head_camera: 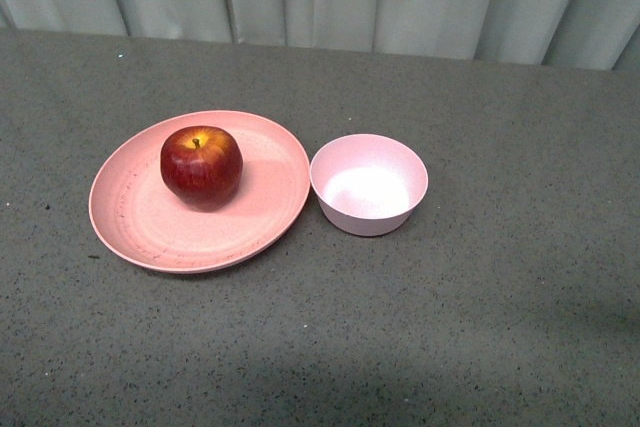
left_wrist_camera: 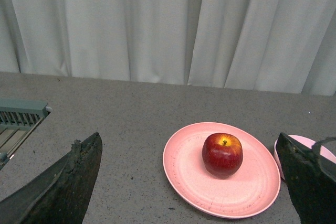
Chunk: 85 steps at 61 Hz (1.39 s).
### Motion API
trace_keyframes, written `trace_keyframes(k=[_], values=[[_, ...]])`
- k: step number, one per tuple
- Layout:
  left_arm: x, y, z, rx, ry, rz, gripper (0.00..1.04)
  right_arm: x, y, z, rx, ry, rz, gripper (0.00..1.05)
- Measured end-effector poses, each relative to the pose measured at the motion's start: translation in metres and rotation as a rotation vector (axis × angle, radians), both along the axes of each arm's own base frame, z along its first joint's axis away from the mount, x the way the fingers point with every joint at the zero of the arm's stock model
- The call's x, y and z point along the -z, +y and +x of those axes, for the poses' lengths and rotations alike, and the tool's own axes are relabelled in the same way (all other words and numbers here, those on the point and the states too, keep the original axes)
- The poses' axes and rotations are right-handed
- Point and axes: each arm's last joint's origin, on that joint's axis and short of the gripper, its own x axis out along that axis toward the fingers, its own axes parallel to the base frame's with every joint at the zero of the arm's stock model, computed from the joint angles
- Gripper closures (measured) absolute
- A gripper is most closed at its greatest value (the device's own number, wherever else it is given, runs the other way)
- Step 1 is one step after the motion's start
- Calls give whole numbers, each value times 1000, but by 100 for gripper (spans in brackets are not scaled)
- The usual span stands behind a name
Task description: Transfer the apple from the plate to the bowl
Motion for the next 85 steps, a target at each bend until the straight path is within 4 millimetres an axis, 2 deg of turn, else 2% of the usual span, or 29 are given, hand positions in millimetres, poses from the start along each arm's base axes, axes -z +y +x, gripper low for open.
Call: trace_keyframes(k=[16, 25, 50, 85], values=[[0, 0, 0, 0, 0, 0, 7, -1, -15, -28, -4, 0, 2, 104], [0, 0, 0, 0, 0, 0, 7, -2, -26, -36, 6, -4, 3, 104], [0, 0, 0, 0, 0, 0, 7, -7, -26, -54, 1, -24, 3, 104], [0, 0, 0, 0, 0, 0, 7, -7, -26, -70, 1, -26, 3, 104]])
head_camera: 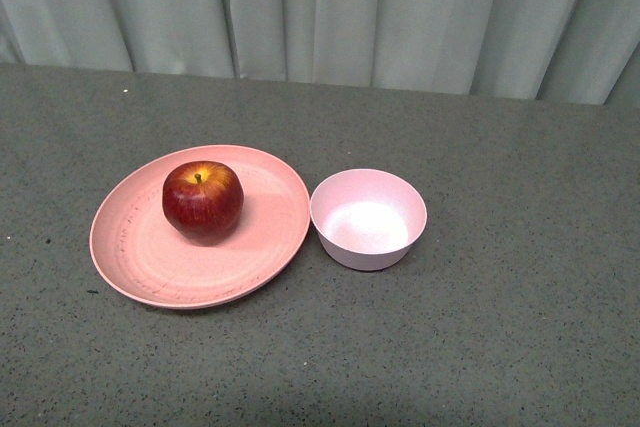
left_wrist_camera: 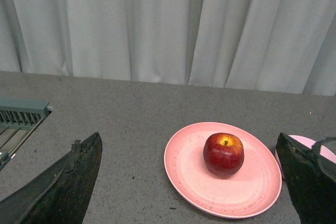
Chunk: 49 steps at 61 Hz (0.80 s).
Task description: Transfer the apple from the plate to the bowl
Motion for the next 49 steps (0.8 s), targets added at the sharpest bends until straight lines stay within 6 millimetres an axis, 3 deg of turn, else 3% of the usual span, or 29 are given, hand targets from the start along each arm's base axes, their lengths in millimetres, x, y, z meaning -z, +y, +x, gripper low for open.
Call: trace_keyframes(k=[21, 49], values=[[0, 0, 0, 0, 0, 0, 7, 3, 0, -13, -2, 6, -1, 102], [0, 0, 0, 0, 0, 0, 7, 3, 0, -13, -2, 5, -1, 24]])
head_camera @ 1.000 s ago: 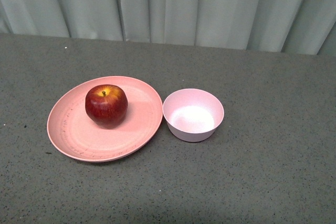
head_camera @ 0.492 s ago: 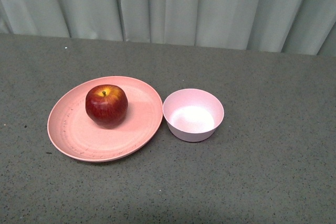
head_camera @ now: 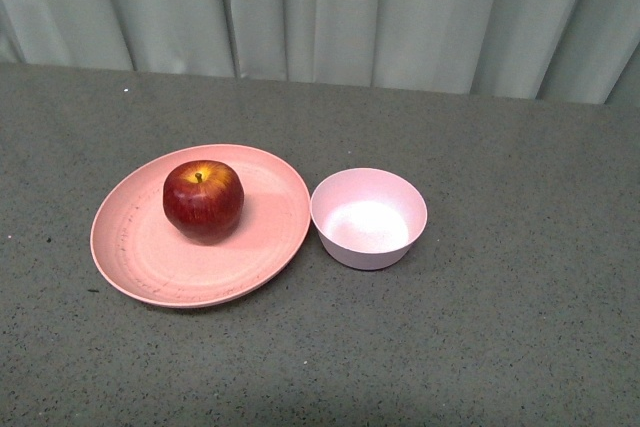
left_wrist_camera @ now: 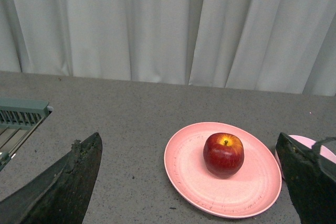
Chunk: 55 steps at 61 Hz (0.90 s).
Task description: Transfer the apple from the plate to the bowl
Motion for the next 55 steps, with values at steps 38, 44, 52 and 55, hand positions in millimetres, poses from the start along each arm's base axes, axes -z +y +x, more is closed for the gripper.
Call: trace_keyframes(k=[38, 44, 52, 55], values=[[11, -19, 147, 97, 419, -76, 7, 0, 0, 0, 0, 0, 1, 9], [26, -25, 178, 108, 501, -72, 7, 0, 0, 0, 0, 0, 1, 9], [35, -31, 201, 120, 543, -66, 7, 0, 0, 0, 0, 0, 1, 9], [37, -34, 208, 128, 555, -64, 7, 0, 0, 0, 0, 0, 1, 9]])
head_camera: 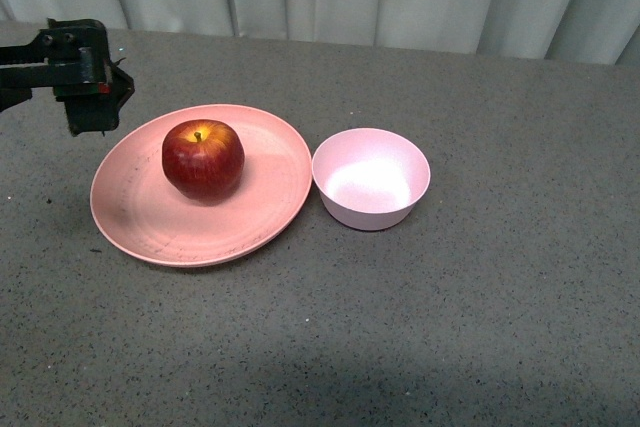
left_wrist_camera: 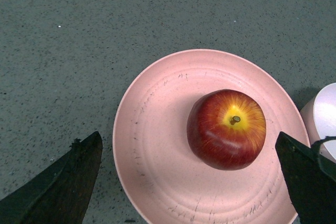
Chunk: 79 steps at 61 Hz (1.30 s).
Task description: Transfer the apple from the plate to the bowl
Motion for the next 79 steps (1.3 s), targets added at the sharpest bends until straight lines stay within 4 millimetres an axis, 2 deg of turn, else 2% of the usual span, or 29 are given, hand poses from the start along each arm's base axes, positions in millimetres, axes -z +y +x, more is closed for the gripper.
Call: trace_keyframes(k=[18, 30, 49, 64, 66, 75, 79], values=[[24, -22, 36, 52, 67, 4, 7, 0, 0, 0, 0, 0, 0, 9], [36, -28, 50, 52, 96, 14, 7, 0, 0, 0, 0, 0, 0, 9], [46, -41, 57, 92, 144, -2, 7, 0, 0, 0, 0, 0, 0, 9], [62, -43, 55, 95, 196, 11, 7, 0, 0, 0, 0, 0, 0, 9], [62, -43, 55, 96, 197, 11, 8, 0, 0, 0, 0, 0, 0, 9], [63, -45, 55, 104, 200, 10, 29, 0, 0, 0, 0, 0, 0, 9], [63, -45, 55, 106, 199, 11, 34, 0, 0, 0, 0, 0, 0, 9]])
